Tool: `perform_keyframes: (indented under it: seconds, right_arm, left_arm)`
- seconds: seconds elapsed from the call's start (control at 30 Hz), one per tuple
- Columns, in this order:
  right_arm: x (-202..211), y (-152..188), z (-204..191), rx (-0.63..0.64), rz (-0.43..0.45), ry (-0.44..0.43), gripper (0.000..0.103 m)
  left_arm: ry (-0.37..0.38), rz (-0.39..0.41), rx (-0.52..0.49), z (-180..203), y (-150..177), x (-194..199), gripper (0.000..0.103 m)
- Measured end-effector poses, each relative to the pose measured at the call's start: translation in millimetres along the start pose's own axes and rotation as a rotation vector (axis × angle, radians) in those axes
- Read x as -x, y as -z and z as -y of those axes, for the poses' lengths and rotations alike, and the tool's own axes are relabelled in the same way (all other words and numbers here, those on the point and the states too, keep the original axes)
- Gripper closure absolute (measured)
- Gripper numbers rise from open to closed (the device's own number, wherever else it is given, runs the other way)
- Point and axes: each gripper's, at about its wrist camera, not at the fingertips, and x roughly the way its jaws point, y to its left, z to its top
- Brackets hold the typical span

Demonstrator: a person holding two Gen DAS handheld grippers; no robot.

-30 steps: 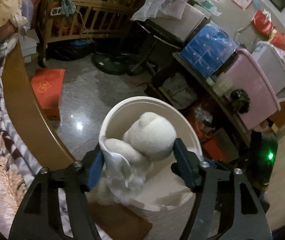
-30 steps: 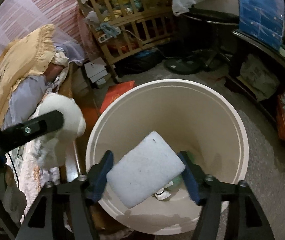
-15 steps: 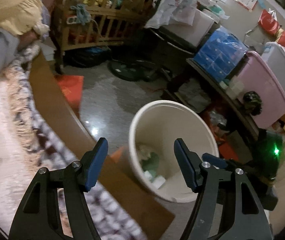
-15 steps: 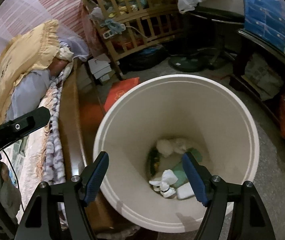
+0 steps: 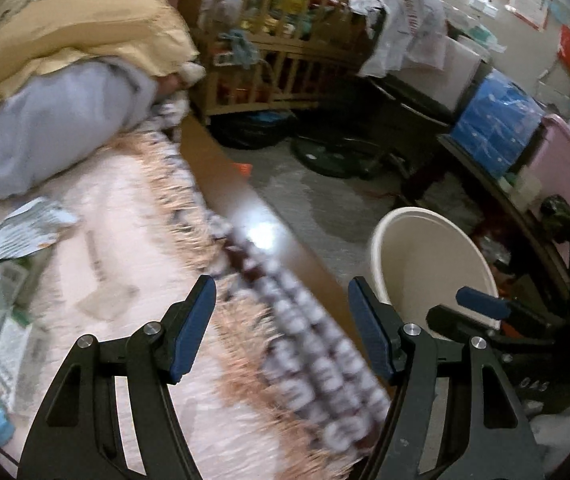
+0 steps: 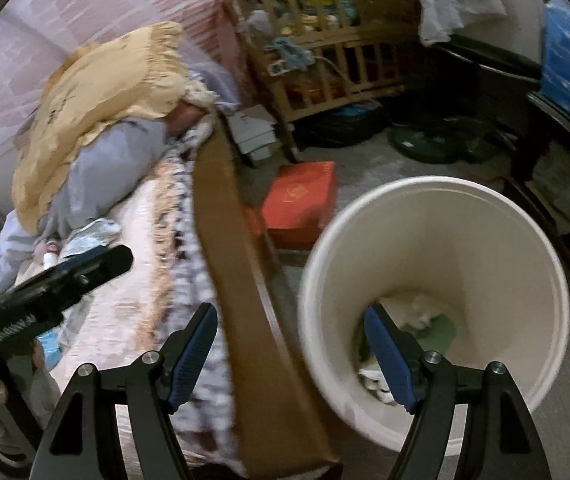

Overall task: Collect trash
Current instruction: 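Move both open tools back over the trash on the bed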

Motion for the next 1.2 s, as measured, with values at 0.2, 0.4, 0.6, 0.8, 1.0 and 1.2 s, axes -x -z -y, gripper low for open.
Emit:
perform_keyframes:
  seconds: [0.2,0.4,0.6,0.8,1.0,1.2]
  right_arm:
    - [-11,-9,-50,0.056,-0.013,-0.079,0.028]
    - [-30,-11,-106,0.125,-0.048,-0.146,0.027]
    - [-58,2,-161,0.2,-0.11,-0.193,0.027]
    - [-84,18,-210,0.272,-0.172,-0.227,0.027]
    - [-98,27,-243,0.297,-0.197,-0.26,0.027]
    - [-115,32,-267,0.306,-0.213,-0.264,0.027]
  left_arm:
    - [-0.074,0.001,0.062,-48,14,25,0.036]
    - [-0.166,0.003,0.117,-103,33,55,0.036]
    - [-0.245,0.002,0.191,-159,57,83,0.036]
    - [-0.308,-0.019,0.269,-208,84,99,0.036]
    - [-0.335,-0.017,0.322,-237,98,107,0.036]
    - [-0.343,-0.017,0.341,-254,107,114,0.036]
